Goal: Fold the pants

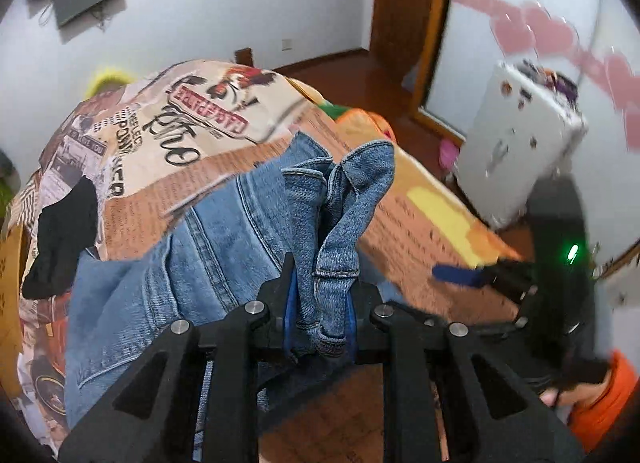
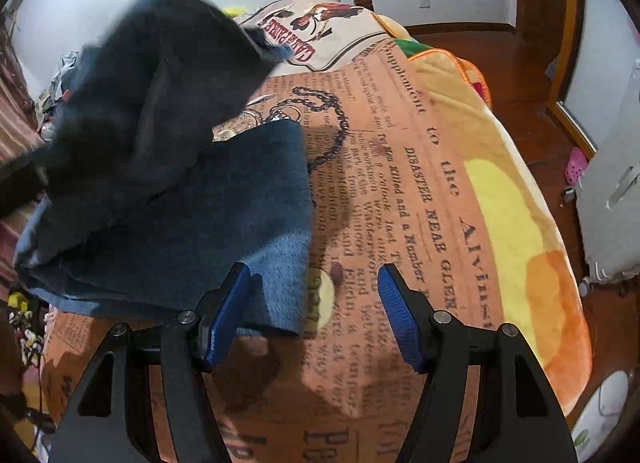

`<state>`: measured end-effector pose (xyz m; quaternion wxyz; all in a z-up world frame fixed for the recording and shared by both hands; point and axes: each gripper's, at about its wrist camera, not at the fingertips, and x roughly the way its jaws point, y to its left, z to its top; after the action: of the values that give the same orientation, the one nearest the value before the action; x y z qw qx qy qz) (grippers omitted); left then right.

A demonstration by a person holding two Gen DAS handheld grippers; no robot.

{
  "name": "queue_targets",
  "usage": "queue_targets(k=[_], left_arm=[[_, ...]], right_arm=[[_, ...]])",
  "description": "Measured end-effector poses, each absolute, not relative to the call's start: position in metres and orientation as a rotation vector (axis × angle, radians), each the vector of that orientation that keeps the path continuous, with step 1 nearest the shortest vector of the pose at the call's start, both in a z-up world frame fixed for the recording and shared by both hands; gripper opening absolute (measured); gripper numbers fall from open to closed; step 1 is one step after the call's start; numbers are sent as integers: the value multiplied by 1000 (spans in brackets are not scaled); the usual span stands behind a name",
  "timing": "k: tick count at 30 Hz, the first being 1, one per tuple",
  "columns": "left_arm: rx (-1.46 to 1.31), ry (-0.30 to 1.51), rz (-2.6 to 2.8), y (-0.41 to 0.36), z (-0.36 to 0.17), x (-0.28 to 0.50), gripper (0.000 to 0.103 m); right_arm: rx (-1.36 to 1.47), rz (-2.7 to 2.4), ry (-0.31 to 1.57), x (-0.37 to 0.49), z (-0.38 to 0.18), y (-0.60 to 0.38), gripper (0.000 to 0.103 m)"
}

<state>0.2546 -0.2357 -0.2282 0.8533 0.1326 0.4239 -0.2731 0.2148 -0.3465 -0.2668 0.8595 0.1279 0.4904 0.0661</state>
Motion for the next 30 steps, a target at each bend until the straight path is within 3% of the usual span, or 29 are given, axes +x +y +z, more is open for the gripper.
queue_targets(k=[6, 8, 9, 10, 12, 17, 23, 25, 30], left_arm=[[343, 972, -598, -244, -249, 251, 20], [394, 972, -594, -247, -251, 247, 27], [410, 980, -600, -249, -251, 245, 37], [411, 997, -616, -250, -252, 244, 55], [357, 1022, -676, -247, -247, 239, 68], [326, 915, -626, -227, -213, 237, 69], [272, 822, -448, -174, -178, 291, 86], [271, 820, -403, -157, -176, 315, 91], [325, 888, -220, -116, -201, 388, 91]], right_arm=[[277, 103, 1031, 203, -264, -358, 62], [290, 96, 1035, 199, -263, -361, 62], [291, 95, 1035, 198, -262, -361, 62], [291, 93, 1037, 196, -262, -362, 62], [289, 93, 1040, 194, -261, -361, 62], [285, 98, 1055, 189, -262, -360, 62], [282, 123, 1062, 182, -259, -352, 62], [280, 138, 1062, 182, -258, -347, 62], [259, 217, 1083, 188, -258, -324, 62]])
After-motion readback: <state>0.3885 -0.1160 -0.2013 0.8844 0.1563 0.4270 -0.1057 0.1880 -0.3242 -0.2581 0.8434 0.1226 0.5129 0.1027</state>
